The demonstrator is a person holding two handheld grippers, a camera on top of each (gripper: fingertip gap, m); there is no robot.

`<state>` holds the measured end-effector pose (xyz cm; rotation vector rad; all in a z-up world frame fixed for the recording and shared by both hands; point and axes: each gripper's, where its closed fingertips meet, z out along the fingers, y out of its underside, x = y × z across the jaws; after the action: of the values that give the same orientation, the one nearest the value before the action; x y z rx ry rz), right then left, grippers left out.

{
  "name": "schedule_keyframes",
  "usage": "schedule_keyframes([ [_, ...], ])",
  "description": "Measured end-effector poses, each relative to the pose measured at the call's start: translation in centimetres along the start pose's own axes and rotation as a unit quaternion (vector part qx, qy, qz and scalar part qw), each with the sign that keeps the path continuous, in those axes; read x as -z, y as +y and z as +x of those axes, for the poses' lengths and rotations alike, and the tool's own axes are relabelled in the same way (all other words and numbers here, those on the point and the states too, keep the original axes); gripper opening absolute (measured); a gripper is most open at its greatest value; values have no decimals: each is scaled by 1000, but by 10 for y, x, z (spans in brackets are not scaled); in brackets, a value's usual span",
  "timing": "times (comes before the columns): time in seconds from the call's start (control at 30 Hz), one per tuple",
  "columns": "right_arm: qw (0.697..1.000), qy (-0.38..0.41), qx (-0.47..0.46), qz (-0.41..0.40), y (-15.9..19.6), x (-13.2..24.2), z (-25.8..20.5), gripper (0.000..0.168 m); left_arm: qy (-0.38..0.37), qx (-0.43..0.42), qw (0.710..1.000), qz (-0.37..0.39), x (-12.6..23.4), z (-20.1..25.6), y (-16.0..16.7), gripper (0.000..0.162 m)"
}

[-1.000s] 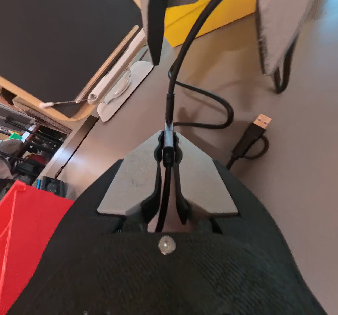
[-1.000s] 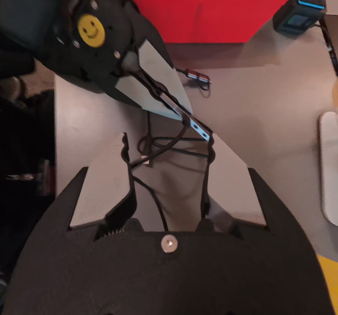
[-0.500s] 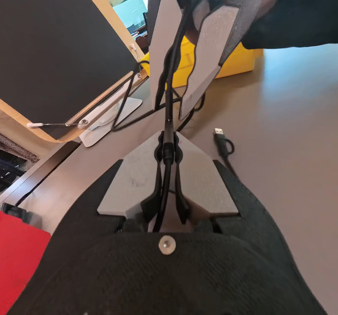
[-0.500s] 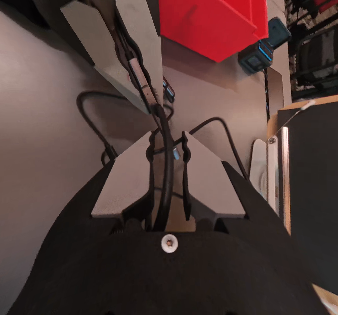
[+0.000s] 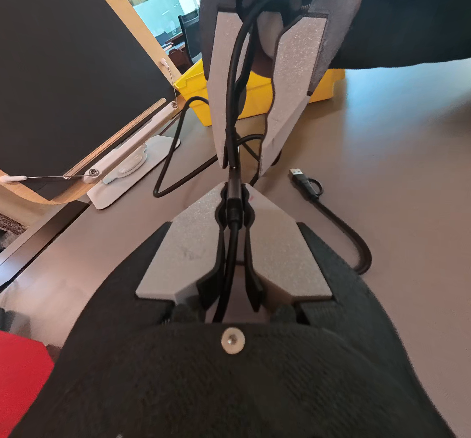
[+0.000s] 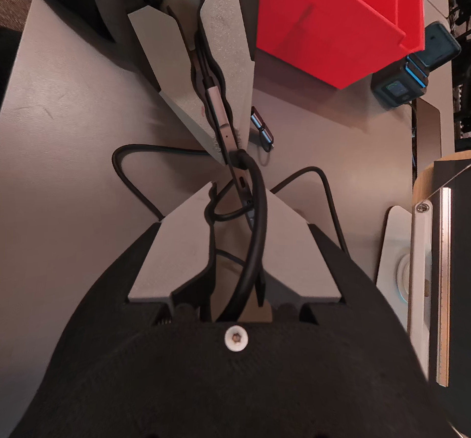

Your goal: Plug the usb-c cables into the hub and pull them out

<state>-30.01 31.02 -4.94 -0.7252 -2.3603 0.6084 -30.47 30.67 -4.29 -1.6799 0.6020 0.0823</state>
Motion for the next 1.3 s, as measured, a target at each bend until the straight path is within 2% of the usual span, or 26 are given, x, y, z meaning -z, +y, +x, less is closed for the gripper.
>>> schedule_keyframes([
  [0.2,1000,11,9,-25,3,3,1,31,12,5,1000,-3,0,3,0,6],
  [0.33,997,56,22,-49,6,8,13,46,11,-3,1000,-5,0,4,1,6],
  [0.47,998,40,19,-42,4,7,6,31,7,-10,1000,3,0,5,-2,7],
  [0.7,997,60,22,-50,10,2,9,33,8,-3,1000,-4,0,4,1,6],
  [0.87,994,70,32,-77,20,6,15,46,11,-18,1000,-17,-2,7,4,7],
  [0.97,997,28,27,-70,20,4,5,40,10,-23,999,-20,-2,8,5,6],
  [1.13,1000,11,3,-13,8,-3,2,35,14,-2,1000,-16,0,6,4,7],
  [1.3,999,42,23,7,2,-5,3,15,16,-8,1000,-17,0,8,4,6],
])
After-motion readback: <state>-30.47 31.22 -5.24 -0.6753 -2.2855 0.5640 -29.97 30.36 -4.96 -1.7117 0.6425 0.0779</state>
